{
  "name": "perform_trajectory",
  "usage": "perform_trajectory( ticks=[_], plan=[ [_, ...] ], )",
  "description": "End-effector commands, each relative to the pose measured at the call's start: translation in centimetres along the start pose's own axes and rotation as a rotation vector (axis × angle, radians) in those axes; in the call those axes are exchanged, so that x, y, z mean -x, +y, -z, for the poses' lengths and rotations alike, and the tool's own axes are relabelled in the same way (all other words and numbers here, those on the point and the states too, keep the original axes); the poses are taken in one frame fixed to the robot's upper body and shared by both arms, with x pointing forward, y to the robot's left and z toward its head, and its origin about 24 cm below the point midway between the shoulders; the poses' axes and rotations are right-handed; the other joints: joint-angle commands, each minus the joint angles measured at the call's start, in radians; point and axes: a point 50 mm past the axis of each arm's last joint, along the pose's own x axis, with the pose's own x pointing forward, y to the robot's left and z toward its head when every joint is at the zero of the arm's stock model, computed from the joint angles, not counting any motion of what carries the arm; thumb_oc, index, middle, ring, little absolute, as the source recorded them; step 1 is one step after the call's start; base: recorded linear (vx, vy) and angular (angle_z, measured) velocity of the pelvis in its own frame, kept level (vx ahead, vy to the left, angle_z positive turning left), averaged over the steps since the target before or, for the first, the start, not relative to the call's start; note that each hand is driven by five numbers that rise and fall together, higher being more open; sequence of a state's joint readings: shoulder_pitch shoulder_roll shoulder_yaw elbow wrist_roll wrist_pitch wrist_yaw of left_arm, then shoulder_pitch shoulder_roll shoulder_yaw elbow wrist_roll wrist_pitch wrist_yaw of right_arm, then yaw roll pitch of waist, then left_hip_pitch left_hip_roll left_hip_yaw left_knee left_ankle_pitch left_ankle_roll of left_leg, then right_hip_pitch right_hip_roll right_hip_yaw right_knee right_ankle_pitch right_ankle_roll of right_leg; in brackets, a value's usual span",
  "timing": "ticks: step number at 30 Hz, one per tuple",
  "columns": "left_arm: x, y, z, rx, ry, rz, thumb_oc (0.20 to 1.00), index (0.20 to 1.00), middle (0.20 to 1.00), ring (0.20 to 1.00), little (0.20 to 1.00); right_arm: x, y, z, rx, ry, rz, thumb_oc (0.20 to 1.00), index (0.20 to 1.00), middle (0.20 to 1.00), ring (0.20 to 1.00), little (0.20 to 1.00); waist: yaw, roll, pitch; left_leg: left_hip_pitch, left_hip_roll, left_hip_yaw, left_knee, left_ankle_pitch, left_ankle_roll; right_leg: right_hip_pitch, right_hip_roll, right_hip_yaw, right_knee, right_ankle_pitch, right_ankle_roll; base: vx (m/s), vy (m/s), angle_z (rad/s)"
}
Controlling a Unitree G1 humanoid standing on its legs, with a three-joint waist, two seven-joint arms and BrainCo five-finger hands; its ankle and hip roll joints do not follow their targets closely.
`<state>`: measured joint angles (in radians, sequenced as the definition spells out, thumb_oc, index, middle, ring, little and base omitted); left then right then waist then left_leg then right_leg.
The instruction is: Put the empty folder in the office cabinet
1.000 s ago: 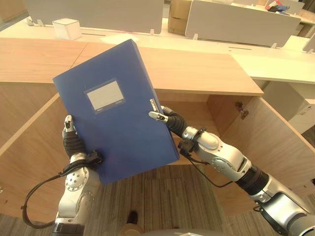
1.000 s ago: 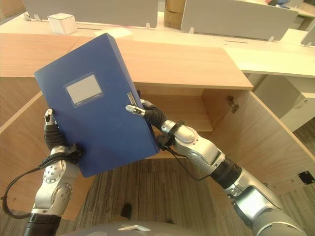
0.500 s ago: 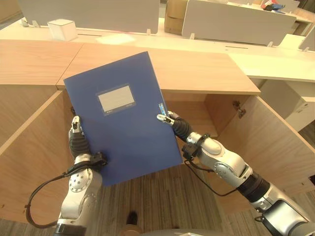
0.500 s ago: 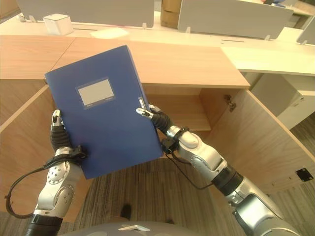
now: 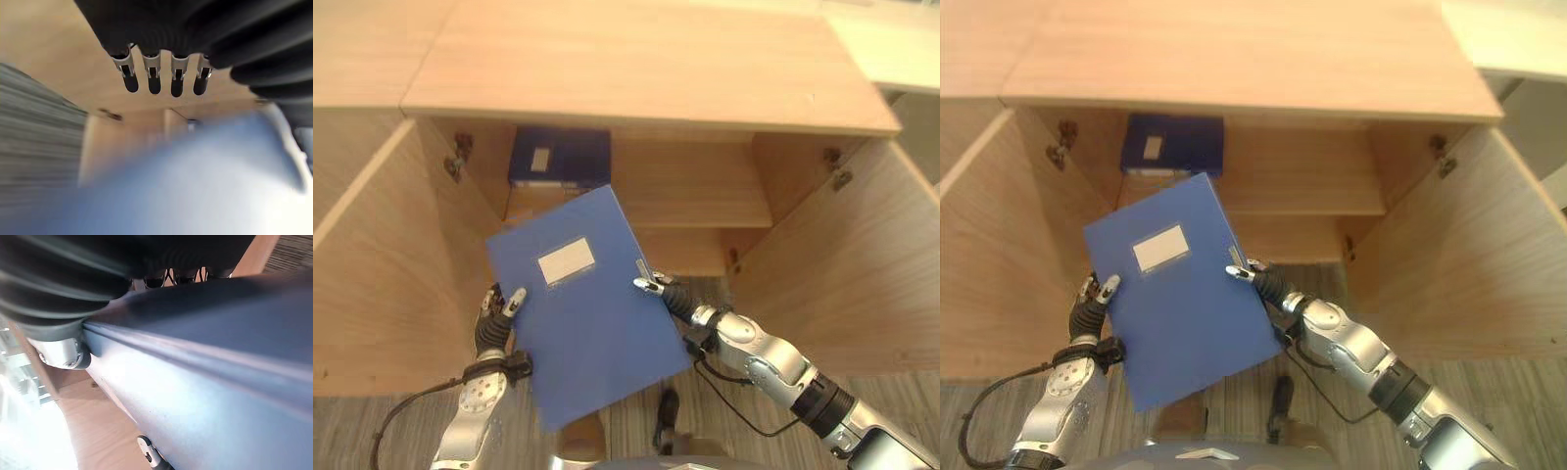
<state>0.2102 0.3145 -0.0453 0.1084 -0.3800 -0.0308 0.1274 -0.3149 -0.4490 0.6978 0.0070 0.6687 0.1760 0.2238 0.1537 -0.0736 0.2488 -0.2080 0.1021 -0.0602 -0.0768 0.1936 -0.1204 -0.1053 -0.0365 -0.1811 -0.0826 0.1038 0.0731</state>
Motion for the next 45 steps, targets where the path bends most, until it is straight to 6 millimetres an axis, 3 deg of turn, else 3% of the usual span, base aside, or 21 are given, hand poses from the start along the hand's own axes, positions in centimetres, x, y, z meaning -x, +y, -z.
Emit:
perform_trajectory(
  ticks=[1, 9, 15, 18, 19, 20, 21, 22, 23, 24, 25, 26, 29, 34, 35, 37, 41, 45],
  plan=[
    [-0.4, 2.6, -1.8, -0.222, -0.067, -0.037, 1.000, 1.000, 1.000, 1.000, 1.000, -0.9, 1.9, -5.0, 0.069, -0.239, -0.099, 0.200, 0.200, 0.200, 0.200, 0.200, 0.027, -0.060, 0.043, -0.041, -0.006, 0.009, -0.010, -0.077, 0.006, 0.000, -0.099, 0.001, 0.038, -0.107, 0.074, -0.04, -0.012, 0.07],
    [-0.1, 3.1, -1.3, -0.255, -0.047, -0.056, 1.000, 1.000, 1.000, 1.000, 1.000, -0.5, 2.0, -5.3, 0.066, -0.272, -0.085, 0.200, 0.200, 0.200, 0.200, 0.200, 0.038, -0.063, 0.080, -0.078, -0.005, 0.005, -0.010, -0.068, 0.002, -0.031, -0.096, -0.004, 0.032, -0.097, 0.076, -0.03, -0.012, 0.05],
    [-0.5, 2.7, -1.4, -0.267, -0.068, -0.103, 1.000, 1.000, 1.000, 1.000, 1.000, 0.1, -0.1, -8.3, -0.033, -0.501, 0.106, 0.200, 0.200, 0.200, 0.200, 0.200, 0.038, -0.055, 0.135, -0.150, -0.016, -0.005, -0.010, -0.057, 0.005, -0.093, -0.099, -0.008, 0.022, -0.076, 0.081, -0.06, 0.009, 0.02],
    [-0.8, 2.3, -1.5, -0.269, -0.082, -0.118, 1.000, 1.000, 1.000, 1.000, 1.000, 0.4, -1.8, -10.4, -0.127, -0.660, 0.233, 0.200, 0.200, 0.200, 0.200, 0.200, 0.037, -0.045, 0.151, -0.176, -0.020, -0.009, -0.010, -0.052, 0.007, -0.119, -0.100, -0.008, 0.024, -0.067, 0.083, -0.05, 0.030, 0.03],
    [-1.1, 1.8, -1.6, -0.285, -0.094, -0.115, 1.000, 1.000, 1.000, 1.000, 1.000, 0.7, -3.3, -12.2, -0.184, -0.776, 0.341, 0.200, 0.200, 0.200, 0.200, 0.200, 0.040, -0.037, 0.161, -0.189, -0.023, -0.009, -0.010, -0.051, 0.007, -0.129, -0.100, -0.007, 0.022, -0.066, 0.084, -0.04, 0.029, -0.01],
    [-1.1, 1.8, -1.6, -0.285, -0.096, -0.114, 1.000, 1.000, 1.000, 1.000, 1.000, 0.8, -3.4, -12.3, -0.183, -0.777, 0.341, 0.200, 0.200, 0.200, 0.200, 0.200, 0.040, -0.037, 0.160, -0.194, -0.024, -0.010, -0.010, -0.048, 0.007, -0.133, -0.100, -0.008, 0.022, -0.063, 0.084, -0.03, 0.024, -0.04],
    [-1.4, 1.6, -1.6, -0.313, -0.107, -0.113, 1.000, 1.000, 1.000, 1.000, 1.000, 1.0, -5.0, -13.9, -0.236, -0.868, 0.447, 0.200, 0.200, 0.200, 0.200, 0.200, 0.048, -0.029, 0.166, -0.203, -0.026, -0.013, -0.010, -0.049, 0.006, -0.140, -0.102, -0.011, 0.020, -0.063, 0.085, -0.01, 0.010, -0.05],
    [-1.4, 1.5, -1.7, -0.313, -0.109, -0.112, 1.000, 1.000, 1.000, 1.000, 1.000, 1.0, -5.0, -14.0, -0.235, -0.869, 0.447, 0.200, 0.200, 0.200, 0.200, 0.200, 0.048, -0.029, 0.165, -0.207, -0.027, -0.014, -0.010, -0.045, 0.007, -0.144, -0.103, -0.011, 0.020, -0.060, 0.085, 0.00, 0.000, 0.00],
    [-1.8, 1.4, -2.0, -0.349, -0.127, -0.120, 1.000, 1.000, 1.000, 1.000, 1.000, 1.6, -7.1, -15.8, -0.272, -0.947, 0.564, 0.200, 0.200, 0.200, 0.200, 0.200, 0.057, -0.022, 0.172, -0.219, -0.027, -0.018, -0.010, -0.047, 0.005, -0.151, -0.104, -0.016, 0.018, -0.061, 0.085, -0.01, 0.002, 0.03],
    [-1.9, 1.4, -2.0, -0.349, -0.129, -0.119, 1.000, 1.000, 1.000, 1.000, 1.000, 1.6, -7.1, -15.9, -0.272, -0.949, 0.564, 0.200, 0.200, 0.200, 0.200, 0.200, 0.058, -0.022, 0.173, -0.219, -0.027, -0.018, -0.010, -0.046, 0.005, -0.152, -0.104, -0.015, 0.018, -0.061, 0.085, 0.00, -0.005, 0.06],
    [-2.3, 1.3, -2.3, -0.386, -0.144, -0.121, 1.000, 1.000, 1.000, 1.000, 1.000, 2.6, -8.7, -17.8, -0.272, -1.014, 0.666, 0.200, 0.200, 0.200, 0.200, 0.200, 0.067, -0.017, 0.177, -0.231, -0.030, -0.024, -0.010, -0.045, 0.002, -0.158, -0.105, -0.022, 0.012, -0.059, 0.086, -0.01, 0.003, 0.08],
    [-2.3, 1.3, -2.4, -0.386, -0.147, -0.120, 1.000, 1.000, 1.000, 1.000, 1.000, 2.6, -8.8, -17.9, -0.271, -1.016, 0.666, 0.200, 0.200, 0.200, 0.200, 0.200, 0.067, -0.016, 0.178, -0.235, -0.031, -0.025, -0.010, -0.040, 0.003, -0.161, -0.105, -0.023, 0.012, -0.055, 0.087, 0.00, -0.007, 0.09],
    [-3.0, 1.1, -3.0, -0.443, -0.182, -0.125, 1.000, 1.000, 1.000, 1.000, 1.000, 4.2, -11.4, -19.9, -0.332, -1.108, 0.839, 0.200, 0.200, 0.200, 0.200, 0.200, 0.085, -0.010, 0.186, -0.256, -0.038, -0.036, -0.010, -0.045, 0.001, -0.166, -0.105, -0.034, 0.003, -0.058, 0.088, 0.01, -0.019, 0.10],
    [-3.5, 0.7, -3.8, -0.470, -0.222, -0.123, 1.000, 1.000, 1.000, 1.000, 1.000, 5.3, -13.7, -21.1, -0.388, -1.120, 1.014, 0.200, 0.200, 0.200, 0.200, 0.200, 0.104, 0.004, 0.203, -0.285, -0.045, -0.050, -0.007, -0.043, 0.000, -0.184, -0.106, -0.042, 0.001, -0.060, 0.089, -0.01, -0.009, 0.07],
    [-3.7, 0.4, -4.5, -0.482, -0.255, -0.116, 1.000, 1.000, 1.000, 1.000, 1.000, 6.0, -15.1, -21.7, -0.421, -1.105, 1.119, 0.200, 0.200, 0.200, 0.200, 0.200, 0.115, 0.010, 0.211, -0.305, -0.050, -0.058, -0.007, -0.041, -0.001, -0.194, -0.106, -0.048, -0.001, -0.062, 0.089, -0.02, -0.019, 0.07],
    [-3.8, 0.3, -4.8, -0.485, -0.267, -0.116, 1.000, 1.000, 1.000, 1.000, 1.000, 6.4, -15.7, -22.0, -0.435, -1.099, 1.154, 0.200, 0.200, 0.200, 0.200, 0.200, 0.121, 0.012, 0.214, -0.313, -0.052, -0.061, -0.007, -0.040, -0.002, -0.201, -0.105, -0.051, -0.001, -0.062, 0.089, -0.01, -0.024, 0.10],
    [-4.1, -0.3, -6.0, -0.512, -0.330, -0.108, 1.000, 1.000, 1.000, 1.000, 1.000, 8.8, -18.0, -23.6, -0.622, -1.143, 1.294, 0.200, 0.200, 0.200, 0.200, 0.200, 0.149, 0.023, 0.231, -0.356, -0.059, -0.076, -0.006, -0.036, -0.006, -0.230, -0.104, -0.064, -0.003, -0.067, 0.090, -0.02, -0.037, 0.14],
    [-4.3, -0.2, -6.6, -0.539, -0.360, -0.126, 1.000, 1.000, 1.000, 1.000, 1.000, 10.4, -18.7, -25.0, -0.671, -1.167, 1.342, 0.200, 0.200, 0.200, 0.200, 0.200, 0.173, 0.011, 0.246, -0.393, -0.064, -0.087, -0.004, -0.034, -0.008, -0.255, -0.099, -0.071, -0.005, -0.073, 0.094, 0.00, -0.030, 0.12]
  ],
)
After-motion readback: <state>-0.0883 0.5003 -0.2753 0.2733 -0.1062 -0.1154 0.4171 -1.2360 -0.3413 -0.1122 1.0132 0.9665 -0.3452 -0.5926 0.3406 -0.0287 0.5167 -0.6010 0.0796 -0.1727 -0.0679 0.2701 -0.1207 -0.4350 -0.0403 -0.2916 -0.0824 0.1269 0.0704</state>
